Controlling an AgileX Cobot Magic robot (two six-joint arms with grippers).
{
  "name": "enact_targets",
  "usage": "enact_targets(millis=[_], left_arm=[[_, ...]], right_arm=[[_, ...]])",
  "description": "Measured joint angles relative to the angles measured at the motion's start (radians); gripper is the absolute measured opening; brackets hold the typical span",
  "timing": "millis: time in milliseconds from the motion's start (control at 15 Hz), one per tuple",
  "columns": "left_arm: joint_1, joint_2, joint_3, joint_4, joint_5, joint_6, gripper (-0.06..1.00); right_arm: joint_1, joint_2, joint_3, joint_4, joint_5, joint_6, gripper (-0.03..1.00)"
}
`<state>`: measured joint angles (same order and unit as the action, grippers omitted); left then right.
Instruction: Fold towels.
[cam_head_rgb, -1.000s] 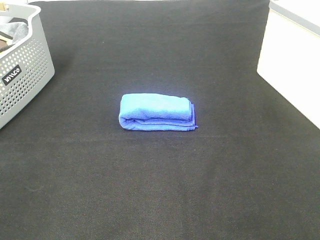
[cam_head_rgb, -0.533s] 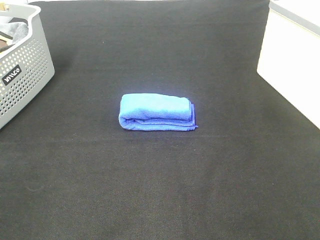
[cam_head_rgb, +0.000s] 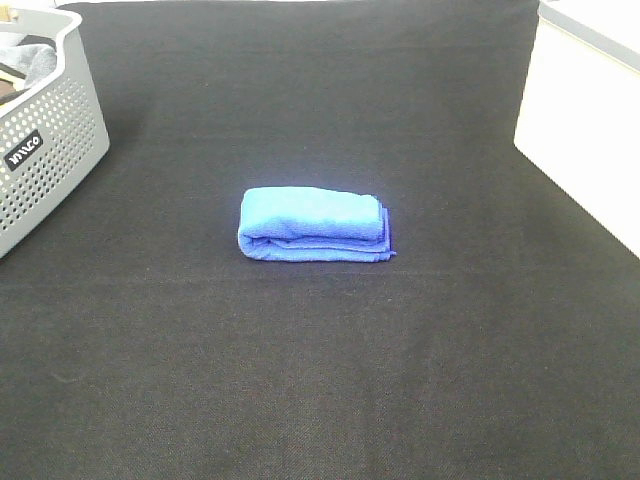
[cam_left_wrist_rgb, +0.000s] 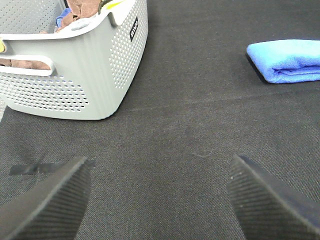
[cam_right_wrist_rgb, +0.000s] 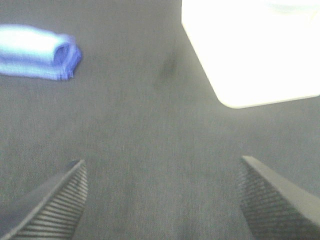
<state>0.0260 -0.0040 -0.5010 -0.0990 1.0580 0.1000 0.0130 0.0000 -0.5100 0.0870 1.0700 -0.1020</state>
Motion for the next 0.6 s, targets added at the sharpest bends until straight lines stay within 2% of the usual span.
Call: enact_targets(millis=[600], left_arm=[[0.000,0.000,0.000,0.000,-0.001,0.000,0.73]], right_arm=[[0.000,-0.004,0.000,0.000,0.000,0.000,0.78]])
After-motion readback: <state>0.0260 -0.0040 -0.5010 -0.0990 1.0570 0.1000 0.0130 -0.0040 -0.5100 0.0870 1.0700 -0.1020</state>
